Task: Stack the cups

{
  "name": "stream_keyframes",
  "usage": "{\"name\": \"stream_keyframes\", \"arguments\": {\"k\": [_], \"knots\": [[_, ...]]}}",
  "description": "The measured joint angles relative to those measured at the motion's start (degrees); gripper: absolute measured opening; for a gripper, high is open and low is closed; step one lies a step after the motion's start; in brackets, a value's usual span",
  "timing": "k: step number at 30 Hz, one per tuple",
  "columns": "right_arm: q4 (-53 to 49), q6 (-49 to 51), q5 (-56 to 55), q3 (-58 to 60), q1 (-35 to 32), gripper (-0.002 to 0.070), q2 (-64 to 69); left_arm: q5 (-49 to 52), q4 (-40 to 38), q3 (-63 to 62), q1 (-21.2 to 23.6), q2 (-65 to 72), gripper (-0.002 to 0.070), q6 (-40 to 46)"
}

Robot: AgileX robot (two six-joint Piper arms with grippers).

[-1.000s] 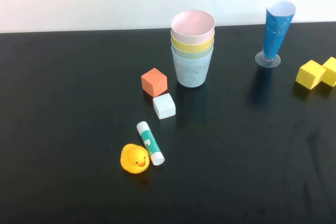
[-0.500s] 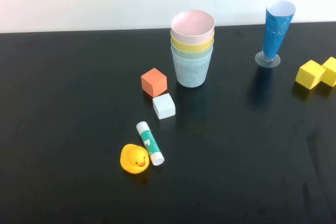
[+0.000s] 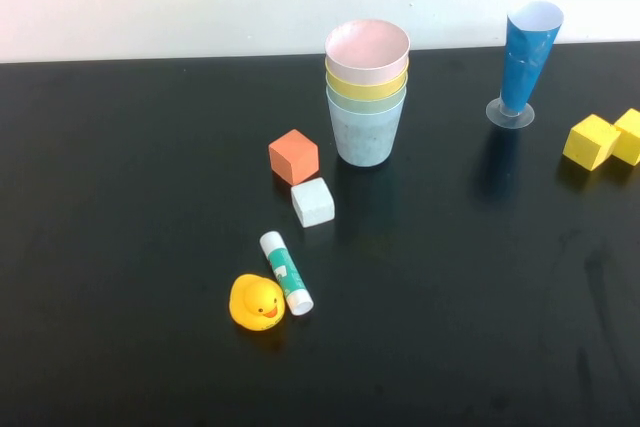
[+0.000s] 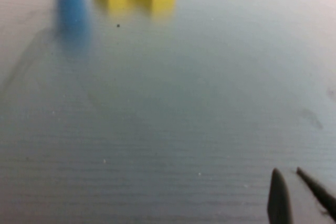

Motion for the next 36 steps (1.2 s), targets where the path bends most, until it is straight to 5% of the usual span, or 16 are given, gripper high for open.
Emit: {"name": "stream_keyframes", "arguments": {"k": [36], "knots": [[0.0,0.0,0.0,0.0,0.0,-0.0003,0.0,0.14,-0.13,-0.09,1.61,0.0,0.0001,-0.41]]}}
